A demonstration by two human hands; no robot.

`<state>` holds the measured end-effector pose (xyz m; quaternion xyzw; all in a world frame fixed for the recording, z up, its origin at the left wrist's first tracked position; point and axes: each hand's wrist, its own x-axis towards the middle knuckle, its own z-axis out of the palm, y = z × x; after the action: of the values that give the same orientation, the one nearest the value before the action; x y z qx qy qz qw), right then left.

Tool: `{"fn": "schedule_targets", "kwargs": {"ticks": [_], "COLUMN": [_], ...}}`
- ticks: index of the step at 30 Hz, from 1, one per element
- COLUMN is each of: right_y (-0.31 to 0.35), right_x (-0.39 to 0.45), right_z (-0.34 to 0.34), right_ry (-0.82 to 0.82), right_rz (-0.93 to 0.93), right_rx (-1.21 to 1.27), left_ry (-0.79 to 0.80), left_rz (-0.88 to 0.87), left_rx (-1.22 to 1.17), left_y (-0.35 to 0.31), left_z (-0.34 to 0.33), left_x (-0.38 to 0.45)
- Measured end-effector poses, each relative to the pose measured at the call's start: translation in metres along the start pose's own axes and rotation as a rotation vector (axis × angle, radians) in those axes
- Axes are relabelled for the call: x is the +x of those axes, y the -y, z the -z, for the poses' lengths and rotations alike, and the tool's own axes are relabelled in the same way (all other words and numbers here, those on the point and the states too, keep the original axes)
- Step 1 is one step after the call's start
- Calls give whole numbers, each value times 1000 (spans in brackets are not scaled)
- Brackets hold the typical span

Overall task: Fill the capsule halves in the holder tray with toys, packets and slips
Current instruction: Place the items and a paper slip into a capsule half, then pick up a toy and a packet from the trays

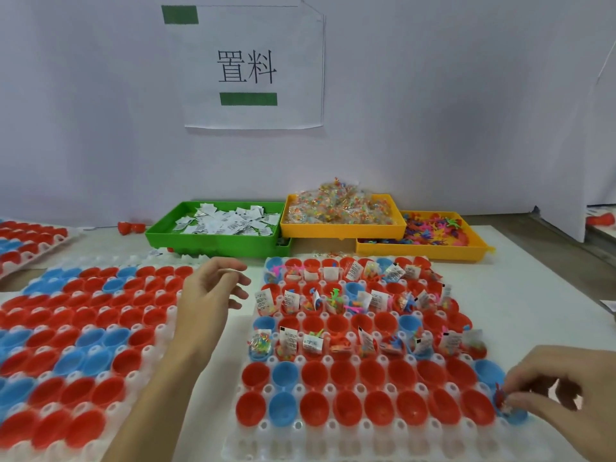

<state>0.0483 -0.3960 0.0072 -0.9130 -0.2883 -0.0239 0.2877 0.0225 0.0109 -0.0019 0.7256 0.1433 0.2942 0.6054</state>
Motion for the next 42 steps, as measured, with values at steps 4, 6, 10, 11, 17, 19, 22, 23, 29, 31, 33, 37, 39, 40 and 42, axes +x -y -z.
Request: {"fn": "schedule_targets", "kwargs": {"ticks": [4, 6, 10, 11, 17, 19, 22, 23, 29, 31, 33, 37, 39, 40, 42], "right_y": [-12, -13, -14, -12, -54, -50, 43, 70, 160, 169, 176, 173, 169, 167, 164], "right_x": [-2, 1, 0, 0, 0, 18, 71, 91, 259, 305, 332, 361, 368, 370, 373], "right_z": [-1, 0, -2, -1, 10, 13, 30, 34, -28, -60, -88, -129, -141, -143, -144], "right_ry": [-1, -2, 25, 7, -78, -106, -150, -159, 76, 115, 136, 186, 242, 262, 266], "right_rz": [10, 33, 69, 70, 48, 26, 175, 240, 385, 312, 272, 198, 150, 132, 126], "right_rx": [-5, -41, -20, -23, -120, -67, -172, -176, -92, -101, -128, -216, -283, -298, -298], "left_ry": [-11, -11, -12, -13, -29, -33, -36, -37, -48, -54, -58, -51, -48, -47, -46], "left_rz": [6, 7, 7, 6, 15, 16, 21, 23, 13, 9, 8, 4, 4, 5, 0], "left_rx": [7, 12, 20, 19, 13, 17, 18, 16, 11, 4, -9, -26, -38, -44, -51], "left_y": [-1, -2, -3, -3, -4, -3, -2, -2, 1, 1, 1, 2, 2, 2, 2], "left_z": [0, 0, 0, 0, 1, 1, 1, 1, 1, 1, 2, 2, 2, 1, 2], "left_x": [0, 0, 0, -1, -1, 0, 1, 1, 2, 2, 2, 3, 3, 3, 4]}}
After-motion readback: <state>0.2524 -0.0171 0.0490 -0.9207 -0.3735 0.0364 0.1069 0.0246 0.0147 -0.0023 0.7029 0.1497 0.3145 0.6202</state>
